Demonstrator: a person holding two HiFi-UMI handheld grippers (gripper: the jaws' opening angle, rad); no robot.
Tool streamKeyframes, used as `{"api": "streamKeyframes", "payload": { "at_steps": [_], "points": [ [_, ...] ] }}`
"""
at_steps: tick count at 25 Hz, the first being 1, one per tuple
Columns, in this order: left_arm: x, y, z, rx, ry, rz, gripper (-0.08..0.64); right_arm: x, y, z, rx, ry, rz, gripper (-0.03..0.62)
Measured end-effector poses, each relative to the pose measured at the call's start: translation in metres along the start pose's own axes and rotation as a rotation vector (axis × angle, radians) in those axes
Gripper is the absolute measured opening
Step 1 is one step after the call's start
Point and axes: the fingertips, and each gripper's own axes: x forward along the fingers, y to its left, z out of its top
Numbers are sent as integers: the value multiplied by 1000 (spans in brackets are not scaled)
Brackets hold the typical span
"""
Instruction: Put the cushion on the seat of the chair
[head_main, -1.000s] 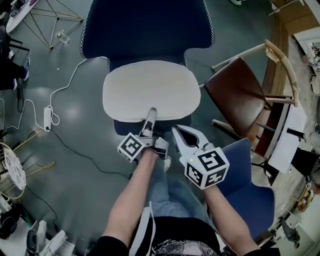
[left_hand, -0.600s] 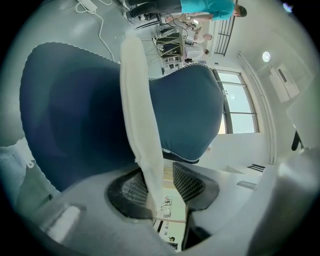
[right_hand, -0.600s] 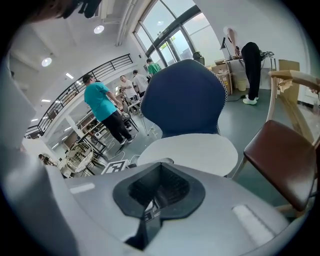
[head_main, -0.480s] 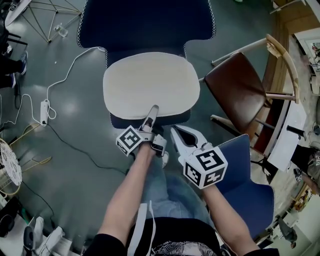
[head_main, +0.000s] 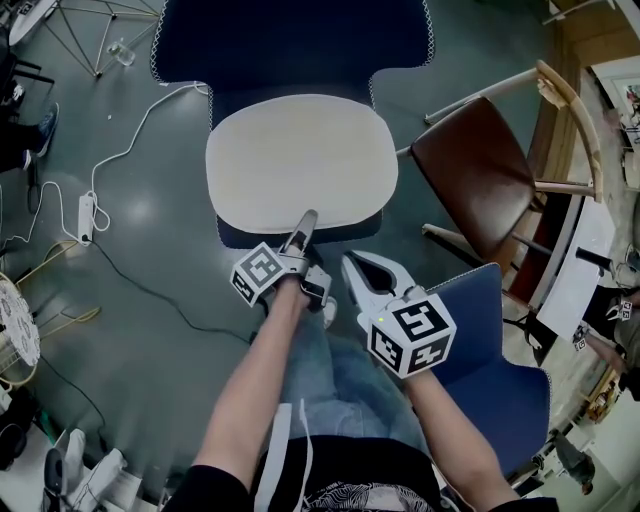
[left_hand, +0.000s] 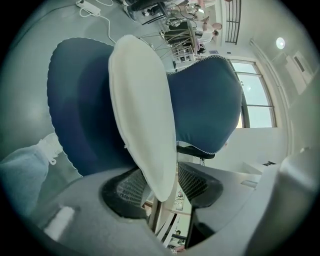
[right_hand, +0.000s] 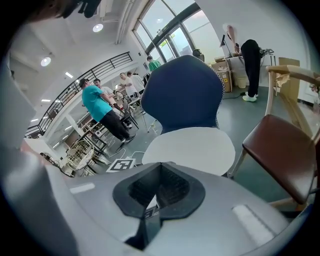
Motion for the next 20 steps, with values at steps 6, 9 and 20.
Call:
{"api": "streamKeyframes", "payload": {
  "at_steps": [6, 9, 20],
  "points": [
    [-2, 12, -4, -3, 9, 42, 224, 1, -1, -6, -1, 6, 1, -3],
    [-5, 18, -7, -4, 8, 55, 224, 1, -1, -11, -1, 11, 2, -3],
    [-23, 23, -18, -5, 8, 45, 224, -5, 9, -21, -18, 9, 12, -3]
  ]
}}
